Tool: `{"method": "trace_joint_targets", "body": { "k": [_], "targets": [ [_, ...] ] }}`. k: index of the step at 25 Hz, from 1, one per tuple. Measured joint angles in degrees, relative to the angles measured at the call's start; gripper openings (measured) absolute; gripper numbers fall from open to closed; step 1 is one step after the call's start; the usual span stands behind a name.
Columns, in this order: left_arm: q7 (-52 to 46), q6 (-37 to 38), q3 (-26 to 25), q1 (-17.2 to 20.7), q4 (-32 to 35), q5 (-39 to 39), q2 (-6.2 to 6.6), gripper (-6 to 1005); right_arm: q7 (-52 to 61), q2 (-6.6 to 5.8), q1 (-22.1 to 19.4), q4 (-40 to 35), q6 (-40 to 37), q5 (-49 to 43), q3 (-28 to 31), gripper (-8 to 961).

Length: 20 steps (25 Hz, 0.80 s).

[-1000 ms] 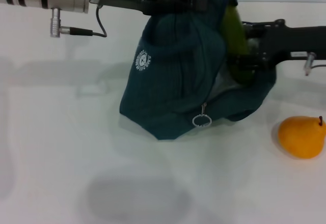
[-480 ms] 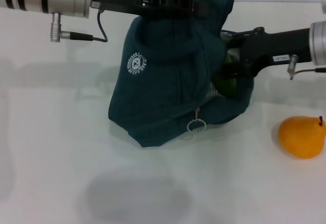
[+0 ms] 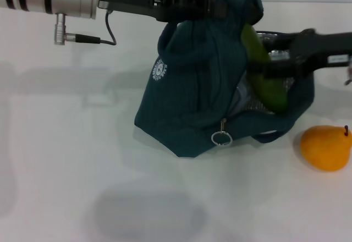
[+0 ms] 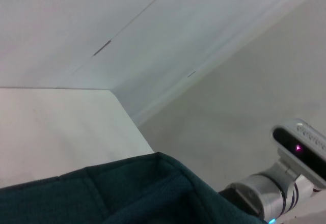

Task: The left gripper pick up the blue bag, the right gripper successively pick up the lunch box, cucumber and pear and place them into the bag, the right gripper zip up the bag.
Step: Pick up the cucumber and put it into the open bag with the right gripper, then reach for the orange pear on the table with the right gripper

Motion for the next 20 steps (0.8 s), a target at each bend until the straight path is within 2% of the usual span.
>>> {"method": "trace_joint_targets", "body": {
  "k": [10, 13, 20],
  "targets": [
    [-0.41, 0.68, -0.23, 0.19, -0.01, -1.44, 0.59, 61, 1.43, -0.45, -2.44, -2.46, -8.15, 0.58, 8.87, 671],
    [-0.44, 0.60, -0.24, 0.23, -0.22, -1.48, 0.86, 61, -0.97, -0.47, -4.08, -3.00, -11.52, 1.88, 11.02, 666],
    [-0.10, 0.08, -0.33, 0.32, -0.61, -1.52, 1.07, 61, -10.88, -1.82, -8.72, -2.67, -22.71, 3.97, 19.39, 664]
  ]
}}
